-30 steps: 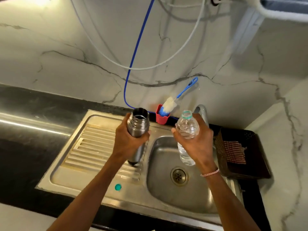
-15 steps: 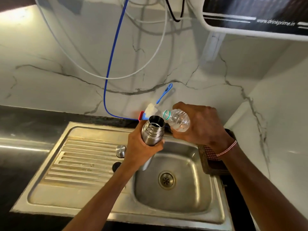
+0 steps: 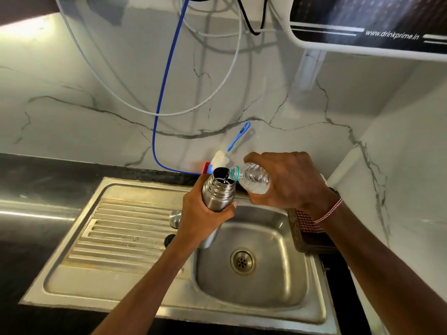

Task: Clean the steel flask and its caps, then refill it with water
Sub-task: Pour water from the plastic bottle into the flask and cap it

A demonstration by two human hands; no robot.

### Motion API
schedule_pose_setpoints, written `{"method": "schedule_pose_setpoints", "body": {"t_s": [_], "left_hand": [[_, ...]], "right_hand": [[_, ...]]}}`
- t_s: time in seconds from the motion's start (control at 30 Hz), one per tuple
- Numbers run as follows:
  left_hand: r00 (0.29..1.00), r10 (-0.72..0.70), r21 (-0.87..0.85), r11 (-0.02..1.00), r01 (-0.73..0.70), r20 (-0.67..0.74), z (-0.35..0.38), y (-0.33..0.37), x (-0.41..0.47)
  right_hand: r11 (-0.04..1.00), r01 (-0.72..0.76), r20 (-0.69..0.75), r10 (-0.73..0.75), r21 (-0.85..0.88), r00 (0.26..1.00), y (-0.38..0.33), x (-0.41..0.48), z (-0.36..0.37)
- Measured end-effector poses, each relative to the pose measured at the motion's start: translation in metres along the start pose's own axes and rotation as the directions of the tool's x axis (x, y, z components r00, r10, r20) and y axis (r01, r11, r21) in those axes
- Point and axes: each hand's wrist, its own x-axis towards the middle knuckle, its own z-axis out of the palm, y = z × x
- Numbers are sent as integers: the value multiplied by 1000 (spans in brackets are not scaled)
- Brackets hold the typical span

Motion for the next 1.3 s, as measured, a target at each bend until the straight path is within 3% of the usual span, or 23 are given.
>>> {"method": "schedule_pose_setpoints", "body": {"t_s": [0.5,1.3], "left_hand": [[1000,-5,35,999,5,-7,-4,-6,-12],[998,-58,-55,997,57,-17,-3,-2,-14]], "right_hand": [[997,39,-2,-39,-62,999,8,7,-23],[983,65,61,-56,-171,997,8,13,-28]]}}
